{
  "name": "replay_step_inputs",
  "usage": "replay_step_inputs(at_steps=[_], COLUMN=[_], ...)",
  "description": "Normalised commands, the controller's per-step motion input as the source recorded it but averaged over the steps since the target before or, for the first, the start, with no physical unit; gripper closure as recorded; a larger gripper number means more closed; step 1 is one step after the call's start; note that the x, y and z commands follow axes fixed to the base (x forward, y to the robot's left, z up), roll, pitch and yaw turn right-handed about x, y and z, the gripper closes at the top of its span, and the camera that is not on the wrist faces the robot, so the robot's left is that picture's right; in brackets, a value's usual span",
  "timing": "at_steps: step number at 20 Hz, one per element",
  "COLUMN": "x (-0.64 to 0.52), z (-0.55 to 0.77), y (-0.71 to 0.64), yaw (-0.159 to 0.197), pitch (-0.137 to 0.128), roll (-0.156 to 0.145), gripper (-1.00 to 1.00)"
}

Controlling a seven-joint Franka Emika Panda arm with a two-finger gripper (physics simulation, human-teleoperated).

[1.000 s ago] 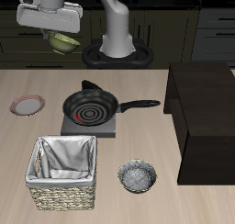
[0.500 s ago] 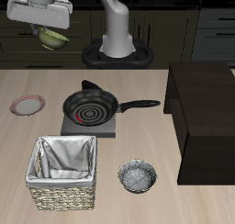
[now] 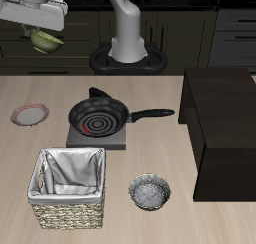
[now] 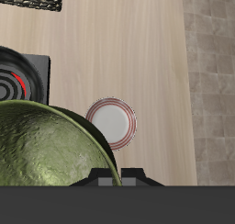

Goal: Place the green bowl on the plate

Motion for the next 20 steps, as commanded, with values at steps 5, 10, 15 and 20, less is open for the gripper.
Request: replay_step_inputs(at_steps=[5, 10, 15, 20], x=[0.01, 0.07, 0.02, 0.08], z=[-0.1, -0.24, -0.23, -0.17], y=[-0.11, -0.01, -0.02, -0.13], yaw=[-0.008, -0.008, 0.008, -0.017], pitch=[0.002, 0.029, -0.003, -0.011], roll=[-0.02, -0.008, 0.01, -0.023], gripper=[1.0, 1.0, 1.0, 1.0])
